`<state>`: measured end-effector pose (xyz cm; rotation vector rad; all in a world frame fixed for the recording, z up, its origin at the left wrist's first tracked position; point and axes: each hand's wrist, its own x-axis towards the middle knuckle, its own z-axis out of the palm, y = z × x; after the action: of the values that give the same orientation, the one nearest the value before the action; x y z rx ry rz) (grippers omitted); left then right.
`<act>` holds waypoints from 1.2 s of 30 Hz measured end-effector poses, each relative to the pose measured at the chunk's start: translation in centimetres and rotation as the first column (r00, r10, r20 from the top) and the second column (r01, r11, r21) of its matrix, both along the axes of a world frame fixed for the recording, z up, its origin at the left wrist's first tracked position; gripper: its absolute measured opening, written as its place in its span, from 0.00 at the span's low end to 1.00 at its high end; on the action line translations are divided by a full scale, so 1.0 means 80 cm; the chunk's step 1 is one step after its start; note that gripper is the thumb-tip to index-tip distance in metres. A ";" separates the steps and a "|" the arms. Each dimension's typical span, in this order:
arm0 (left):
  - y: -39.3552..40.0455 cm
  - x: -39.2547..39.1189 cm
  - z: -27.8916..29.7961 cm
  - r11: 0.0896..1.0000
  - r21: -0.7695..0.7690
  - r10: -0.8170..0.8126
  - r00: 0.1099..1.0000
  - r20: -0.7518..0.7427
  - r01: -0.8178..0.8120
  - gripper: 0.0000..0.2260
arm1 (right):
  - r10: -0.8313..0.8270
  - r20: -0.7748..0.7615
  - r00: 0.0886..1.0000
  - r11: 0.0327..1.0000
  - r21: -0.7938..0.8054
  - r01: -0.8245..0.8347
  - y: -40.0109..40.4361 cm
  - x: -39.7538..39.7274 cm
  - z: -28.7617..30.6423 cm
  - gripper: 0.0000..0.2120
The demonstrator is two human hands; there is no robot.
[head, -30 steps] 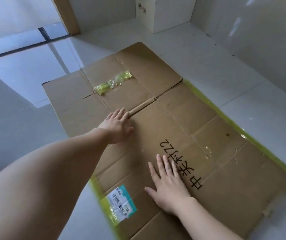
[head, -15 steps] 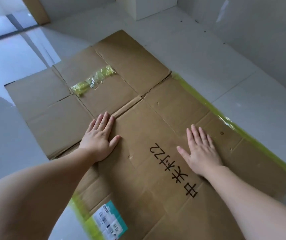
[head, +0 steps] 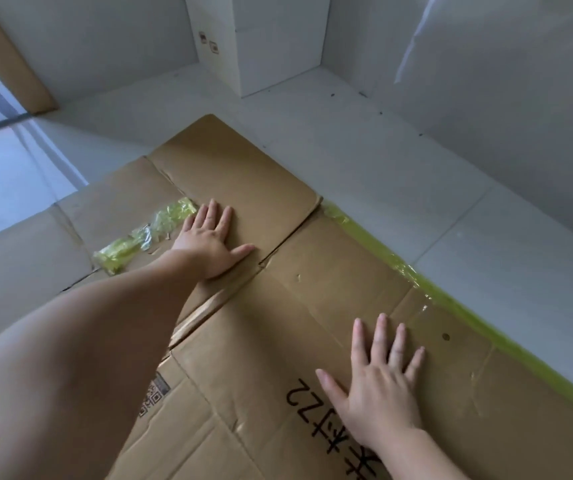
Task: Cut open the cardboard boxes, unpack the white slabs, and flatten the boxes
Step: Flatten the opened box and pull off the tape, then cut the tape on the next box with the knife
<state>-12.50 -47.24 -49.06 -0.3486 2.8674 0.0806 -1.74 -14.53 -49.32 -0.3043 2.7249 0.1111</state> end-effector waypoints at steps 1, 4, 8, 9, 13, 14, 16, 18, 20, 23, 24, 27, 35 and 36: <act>0.001 -0.007 -0.004 1.000 0.019 0.019 1.000 -0.025 -0.019 0.49 | -0.005 -0.024 1.000 1.000 -0.003 0.005 0.003 0.001 -0.001 0.48; 0.003 -0.025 -0.011 0.999 0.045 0.033 0.998 -0.045 -0.031 0.52 | -0.007 -0.036 0.999 1.000 0.000 0.007 0.002 -0.002 -0.003 0.47; 0.001 -0.035 -0.006 0.995 0.060 0.082 0.997 0.001 -0.082 0.56 | 0.026 -0.030 0.999 0.999 0.025 -0.025 0.000 -0.002 -0.004 0.48; 0.001 -0.038 -0.004 0.995 0.058 0.086 0.996 0.003 -0.086 0.56 | 0.028 -0.025 0.999 0.999 0.032 -0.028 0.001 -0.003 -0.005 0.47; 0.004 -0.054 0.006 0.993 0.082 0.080 0.996 0.046 -0.084 0.58 | -0.012 -0.027 1.000 1.000 0.027 0.013 0.005 -0.014 -0.006 0.45; 0.003 -0.055 0.011 0.992 0.074 0.094 0.991 0.091 -0.101 0.58 | -0.009 -0.002 1.000 1.000 0.028 0.010 0.004 -0.018 -0.008 0.45; 0.014 -0.049 0.020 0.990 0.042 0.126 0.973 0.194 -0.137 0.54 | 0.003 0.092 0.996 0.999 0.036 -0.006 0.003 -0.020 -0.009 0.46; 0.044 -0.025 0.015 0.994 0.043 0.095 0.981 0.171 -0.104 0.46 | 0.007 0.150 0.989 0.999 0.031 -0.012 0.006 -0.026 -0.004 0.46; 0.088 0.027 0.002 0.995 0.097 -0.005 1.000 0.028 0.002 0.39 | 0.003 0.108 0.994 1.000 -0.012 -0.001 0.012 -0.025 0.004 0.45; 0.131 0.117 -0.009 0.992 0.089 -0.076 0.989 -0.125 0.088 0.36 | 0.019 -0.040 0.999 0.997 -0.068 -0.022 0.024 0.023 0.005 0.43; 0.132 0.131 -0.011 0.994 0.077 -0.075 0.990 -0.121 0.084 0.36 | 0.029 -0.071 0.997 0.997 -0.074 -0.034 0.024 0.049 0.001 0.43; 0.121 0.130 -0.010 0.993 0.098 -0.068 0.996 -0.054 0.073 0.36 | 0.061 -0.056 0.997 0.990 -0.123 -0.067 0.023 0.110 -0.010 0.43; 0.082 0.164 0.066 0.997 0.069 -0.053 0.993 0.107 0.045 0.32 | 0.065 0.290 0.955 0.990 0.099 -0.098 0.016 0.084 0.037 0.45; 0.068 0.182 0.084 0.999 0.042 -0.027 0.995 0.092 0.023 0.31 | 0.074 0.288 0.955 0.990 0.095 -0.106 0.010 0.078 0.055 0.45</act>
<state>2.03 -41.82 -42.36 -0.3004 2.7738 0.1153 4.51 -13.74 -44.91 -0.3818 2.4110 0.2234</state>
